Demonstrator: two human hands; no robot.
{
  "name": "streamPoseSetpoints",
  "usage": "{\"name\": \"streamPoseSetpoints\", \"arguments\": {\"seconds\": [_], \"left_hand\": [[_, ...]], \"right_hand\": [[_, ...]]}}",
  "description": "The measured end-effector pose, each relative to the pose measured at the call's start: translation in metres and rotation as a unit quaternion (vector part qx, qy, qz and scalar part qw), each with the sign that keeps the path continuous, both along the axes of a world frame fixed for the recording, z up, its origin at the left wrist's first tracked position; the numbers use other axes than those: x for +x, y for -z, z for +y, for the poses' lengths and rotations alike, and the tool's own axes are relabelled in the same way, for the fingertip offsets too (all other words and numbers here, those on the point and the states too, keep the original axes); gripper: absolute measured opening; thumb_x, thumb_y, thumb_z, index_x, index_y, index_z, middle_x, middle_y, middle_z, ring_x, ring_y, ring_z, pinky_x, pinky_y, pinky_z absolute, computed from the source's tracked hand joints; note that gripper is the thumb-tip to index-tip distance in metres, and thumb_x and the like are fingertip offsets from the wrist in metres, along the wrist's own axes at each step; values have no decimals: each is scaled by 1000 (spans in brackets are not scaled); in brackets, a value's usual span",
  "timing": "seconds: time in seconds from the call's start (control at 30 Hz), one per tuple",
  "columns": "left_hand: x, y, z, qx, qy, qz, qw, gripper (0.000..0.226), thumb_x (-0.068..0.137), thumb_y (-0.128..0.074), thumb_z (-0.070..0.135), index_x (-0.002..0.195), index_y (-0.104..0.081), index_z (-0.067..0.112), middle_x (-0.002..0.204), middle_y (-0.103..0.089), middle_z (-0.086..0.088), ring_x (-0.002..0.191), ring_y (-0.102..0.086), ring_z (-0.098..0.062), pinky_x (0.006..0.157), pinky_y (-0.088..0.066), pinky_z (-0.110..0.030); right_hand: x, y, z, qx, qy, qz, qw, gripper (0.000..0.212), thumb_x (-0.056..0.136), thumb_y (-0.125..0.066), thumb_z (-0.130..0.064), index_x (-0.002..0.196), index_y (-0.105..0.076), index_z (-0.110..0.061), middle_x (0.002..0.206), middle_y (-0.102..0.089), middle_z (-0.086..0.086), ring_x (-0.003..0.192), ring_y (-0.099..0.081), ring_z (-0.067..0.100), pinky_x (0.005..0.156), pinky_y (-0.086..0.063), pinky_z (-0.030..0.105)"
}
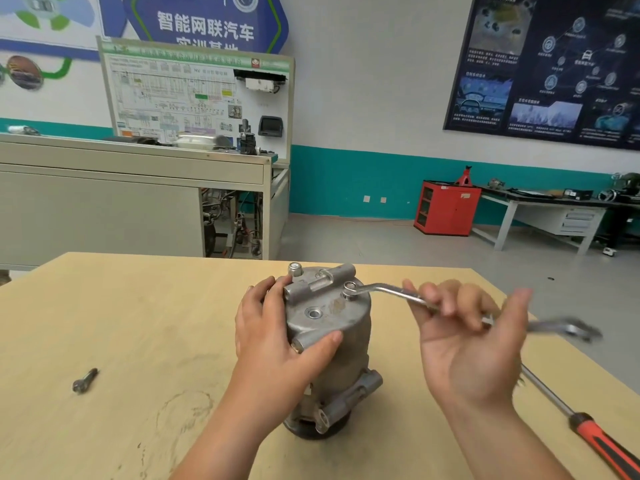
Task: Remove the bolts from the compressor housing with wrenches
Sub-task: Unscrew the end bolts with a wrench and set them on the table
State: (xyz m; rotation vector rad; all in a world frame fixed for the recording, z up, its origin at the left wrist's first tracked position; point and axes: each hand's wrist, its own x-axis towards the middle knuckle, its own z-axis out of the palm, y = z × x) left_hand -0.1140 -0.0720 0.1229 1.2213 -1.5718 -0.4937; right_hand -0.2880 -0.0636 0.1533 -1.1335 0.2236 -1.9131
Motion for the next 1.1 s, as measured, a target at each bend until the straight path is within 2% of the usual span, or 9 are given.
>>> {"name": "streamPoseSetpoints", "arguments": {"seconds": [0.1,0.17,0.33,0.43,0.53,0.7,0.77,0.93,1.1], "left_hand": [[-1,-1,1,5,6,3,1000,105,49,-41,73,144,-27,32,145,-17,13,134,-10,3,117,-13,-29],[0,0,1,6,4,6,1000,103,49,-42,73,143,-27,33,146,-17,12,137,-8,0,117,-14,-31],[1,-1,2,0,4,-3,1000,101,51,-42,74,143,-27,34,142,-17,17,129,-10,9,116,-17,-32],[0,0,2,-5,8,4,1000,96,51,-43,73,139,-28,38,138,-18,18,125,-11,11,114,-17,-28],[0,-1,2,-8,10,4,1000,97,51,-43,73,140,-28,38,138,-18,18,126,-12,11,112,-16,-25],[0,0,1,-3,11,-4,1000,92,51,-44,73,136,-30,39,140,-19,16,129,-13,5,113,-18,-30],[1,2,-1,-5,0,-14,1000,97,52,-46,71,139,-34,31,141,-23,11,132,-17,-6,113,-22,-35],[-7,-5,-4,-78,15,8,997,55,62,-44,55,116,-41,65,115,-46,33,117,-42,0,94,-38,-26],[-2,5,-5,-32,5,22,999,70,52,-43,59,120,-36,46,129,-35,10,130,-29,-9,105,-24,-26]], "right_hand": [[-6,-21,-43,158,25,-166,973,39,95,-40,-46,67,-47,-19,42,-36,-9,38,-42,7,56,-56,29],[2,-37,-77,239,44,-164,956,25,98,-43,-33,81,-46,-16,38,-34,-10,31,-37,4,44,-48,18],[31,-50,-135,321,70,246,912,10,97,-47,-17,93,-52,-9,59,-48,-1,35,-47,2,41,-46,20],[51,-65,-143,264,84,502,820,21,95,-52,-19,104,-57,-1,67,-56,0,40,-56,1,42,-47,15],[76,-79,-137,139,71,667,728,22,94,-54,-19,78,-60,-6,64,-61,1,46,-61,5,49,-49,15],[108,-89,-106,-110,94,821,553,22,95,-50,-28,91,-62,-10,70,-68,-8,65,-62,4,55,-42,10],[112,-87,-87,-195,113,827,516,23,97,-47,-30,96,-60,-11,83,-71,-7,75,-61,7,62,-41,18],[95,-58,-35,-266,126,772,564,23,98,-42,-25,107,-56,-10,95,-67,5,87,-59,26,75,-43,40],[45,-20,1,-348,145,613,694,28,77,-69,-32,93,-61,-10,112,-65,5,117,-53,20,105,-31,39]]}}
